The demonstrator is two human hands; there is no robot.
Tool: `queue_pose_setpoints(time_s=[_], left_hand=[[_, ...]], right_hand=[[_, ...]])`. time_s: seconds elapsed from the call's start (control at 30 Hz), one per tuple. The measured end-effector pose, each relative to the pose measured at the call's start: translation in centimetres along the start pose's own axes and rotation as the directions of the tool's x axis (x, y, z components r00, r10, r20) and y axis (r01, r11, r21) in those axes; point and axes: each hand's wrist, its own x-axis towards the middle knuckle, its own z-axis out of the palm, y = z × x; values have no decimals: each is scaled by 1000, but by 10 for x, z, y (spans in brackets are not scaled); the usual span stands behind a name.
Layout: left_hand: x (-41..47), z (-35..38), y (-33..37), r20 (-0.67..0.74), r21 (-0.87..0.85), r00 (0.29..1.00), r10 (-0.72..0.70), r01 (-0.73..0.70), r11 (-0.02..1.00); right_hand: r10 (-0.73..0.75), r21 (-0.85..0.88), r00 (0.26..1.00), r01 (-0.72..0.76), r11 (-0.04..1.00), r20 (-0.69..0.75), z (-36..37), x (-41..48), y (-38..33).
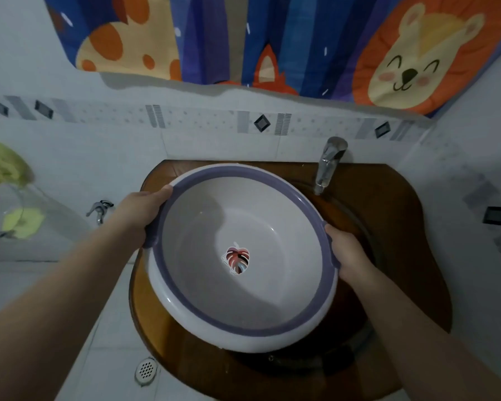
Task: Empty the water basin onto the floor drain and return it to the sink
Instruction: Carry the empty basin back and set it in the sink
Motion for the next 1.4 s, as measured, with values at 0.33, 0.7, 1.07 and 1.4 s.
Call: queue_pose_setpoints(time_s=[0.33, 0.7, 1.07, 1.4], left_hand=[[13, 61, -11, 152, 65, 985, -79, 70, 995], [31, 114, -39, 297, 281, 951, -87, 0, 960], [41, 144, -57, 267, 495, 964, -17, -122, 860], [39, 147, -71, 260, 541, 965, 44, -183, 821]], right_hand=[[257, -89, 960, -267, 959, -110, -23, 32, 13], [203, -212, 950, -255, 943, -239, -56, 61, 21], [145, -460, 977, -201, 865, -154, -51, 64, 29], [12, -653, 990, -101, 750, -140, -48, 63, 40]])
